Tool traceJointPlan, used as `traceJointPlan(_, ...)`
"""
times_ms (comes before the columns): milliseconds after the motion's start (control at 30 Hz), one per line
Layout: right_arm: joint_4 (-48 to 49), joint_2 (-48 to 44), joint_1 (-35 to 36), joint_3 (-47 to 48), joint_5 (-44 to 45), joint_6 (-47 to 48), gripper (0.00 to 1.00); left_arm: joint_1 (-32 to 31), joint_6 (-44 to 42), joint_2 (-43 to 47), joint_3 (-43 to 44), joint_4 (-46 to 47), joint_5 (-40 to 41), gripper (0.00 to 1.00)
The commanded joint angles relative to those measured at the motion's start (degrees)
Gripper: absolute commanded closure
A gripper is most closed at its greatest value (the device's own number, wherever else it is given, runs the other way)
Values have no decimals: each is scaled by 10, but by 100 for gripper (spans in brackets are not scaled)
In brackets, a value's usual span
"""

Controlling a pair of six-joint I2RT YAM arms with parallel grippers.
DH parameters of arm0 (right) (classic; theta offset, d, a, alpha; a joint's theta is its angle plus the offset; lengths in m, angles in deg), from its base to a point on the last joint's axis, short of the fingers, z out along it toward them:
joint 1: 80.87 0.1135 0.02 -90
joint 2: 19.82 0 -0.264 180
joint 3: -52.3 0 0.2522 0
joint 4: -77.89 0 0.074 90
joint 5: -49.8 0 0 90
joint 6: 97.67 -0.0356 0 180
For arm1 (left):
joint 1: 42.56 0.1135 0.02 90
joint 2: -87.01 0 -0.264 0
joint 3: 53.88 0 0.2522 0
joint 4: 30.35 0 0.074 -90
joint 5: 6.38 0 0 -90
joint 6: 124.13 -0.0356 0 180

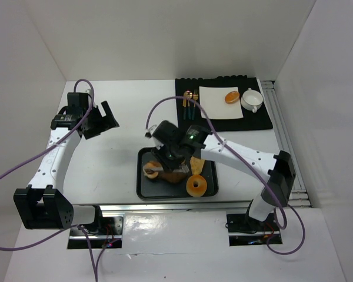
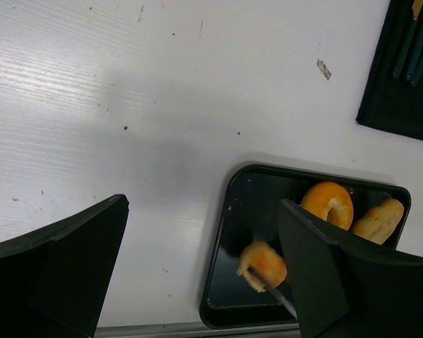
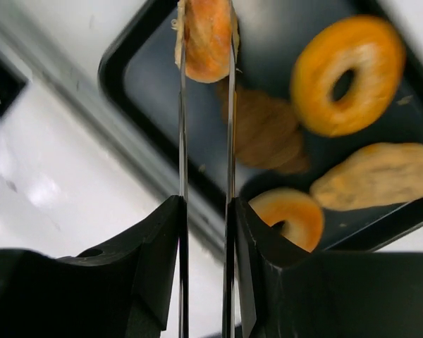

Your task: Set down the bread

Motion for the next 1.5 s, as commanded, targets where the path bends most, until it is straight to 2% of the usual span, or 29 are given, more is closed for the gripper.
traceJointPlan(0,95,-64,-73,6,10,-20,60,4,8,7,10,18,-11,0)
traceJointPlan(167,175,-75,-157,-9,46,-80,60,4,8,7,15,18,-16,0)
traceJointPlan(300,198,-80,-249,-9,120,-114,60,4,8,7,21,18,-16,0)
traceJointPlan(500,250,-59,-374,-16,176,-112,57,9,3,1,26,18,-22,0)
traceJointPlan(633,272,-6,-414,1,192,-97,57,9,3,-5,26,18,-27,0)
traceJointPlan(933,325,102,-462,60,193,-91,55,9,-2,-10,26,18,-27,0)
traceJointPlan(1100,331,149,-483,81,166,-96,51,9,-2,-16,36,18,-27,0)
traceJointPlan(1167,336,156,-483,88,154,-96,45,9,-8,-22,36,18,-27,0)
traceJointPlan(1233,336,164,-483,95,154,-96,44,9,-8,-22,43,13,-27,0)
traceJointPlan(1367,344,146,-483,89,123,-96,32,9,-8,-28,43,13,-27,0)
traceJointPlan(1467,334,134,-476,102,123,-84,32,9,-8,-28,48,8,-27,0)
